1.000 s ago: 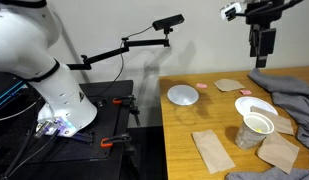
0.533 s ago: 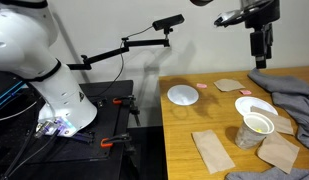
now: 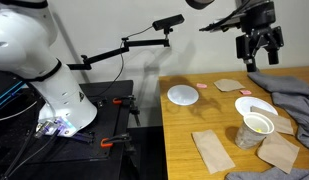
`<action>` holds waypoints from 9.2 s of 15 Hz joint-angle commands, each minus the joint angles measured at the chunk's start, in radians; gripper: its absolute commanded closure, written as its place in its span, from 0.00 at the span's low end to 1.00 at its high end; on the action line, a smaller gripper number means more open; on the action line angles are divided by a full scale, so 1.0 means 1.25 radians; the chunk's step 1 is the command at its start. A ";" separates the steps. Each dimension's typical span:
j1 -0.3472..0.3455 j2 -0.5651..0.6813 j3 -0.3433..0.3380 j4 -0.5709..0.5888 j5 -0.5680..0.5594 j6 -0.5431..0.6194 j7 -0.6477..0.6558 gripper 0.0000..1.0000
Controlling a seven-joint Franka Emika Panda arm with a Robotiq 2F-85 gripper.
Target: Take the marker out of the cup and put it on the table
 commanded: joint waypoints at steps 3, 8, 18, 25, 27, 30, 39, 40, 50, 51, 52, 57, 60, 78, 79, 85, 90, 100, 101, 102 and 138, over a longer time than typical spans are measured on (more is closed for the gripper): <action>-0.011 0.000 0.021 0.012 0.004 -0.066 0.167 0.00; -0.021 0.009 0.025 0.012 0.000 -0.052 0.256 0.00; -0.063 0.082 0.019 0.048 0.076 -0.036 0.252 0.00; -0.076 0.148 0.004 0.080 0.107 -0.010 0.246 0.00; -0.079 0.155 0.005 0.081 0.114 0.003 0.236 0.00; -0.066 0.151 -0.005 0.068 0.104 -0.007 0.248 0.00; -0.070 0.168 0.003 0.077 0.116 0.006 0.229 0.00; -0.071 0.169 0.005 0.078 0.118 0.006 0.222 0.00; -0.063 0.188 -0.002 0.075 0.108 0.006 0.209 0.25; -0.063 0.190 -0.003 0.075 0.107 0.006 0.209 0.23; -0.062 0.194 -0.003 0.076 0.106 0.006 0.210 0.21; -0.060 0.220 -0.011 0.096 0.087 0.038 0.203 0.29; -0.064 0.243 -0.017 0.120 0.089 0.062 0.173 0.35; -0.071 0.341 -0.044 0.198 0.173 0.152 0.090 0.67; -0.072 0.342 -0.043 0.198 0.186 0.156 0.078 0.69; -0.073 0.352 -0.045 0.206 0.249 0.154 0.022 0.64; -0.070 0.364 -0.050 0.218 0.271 0.150 0.010 0.67; -0.072 0.408 -0.053 0.264 0.306 0.137 -0.020 0.68; -0.071 0.410 -0.054 0.266 0.310 0.135 -0.021 0.68; -0.071 0.415 -0.055 0.271 0.314 0.135 -0.022 0.68; -0.018 0.410 -0.100 0.265 0.306 0.096 -0.001 0.96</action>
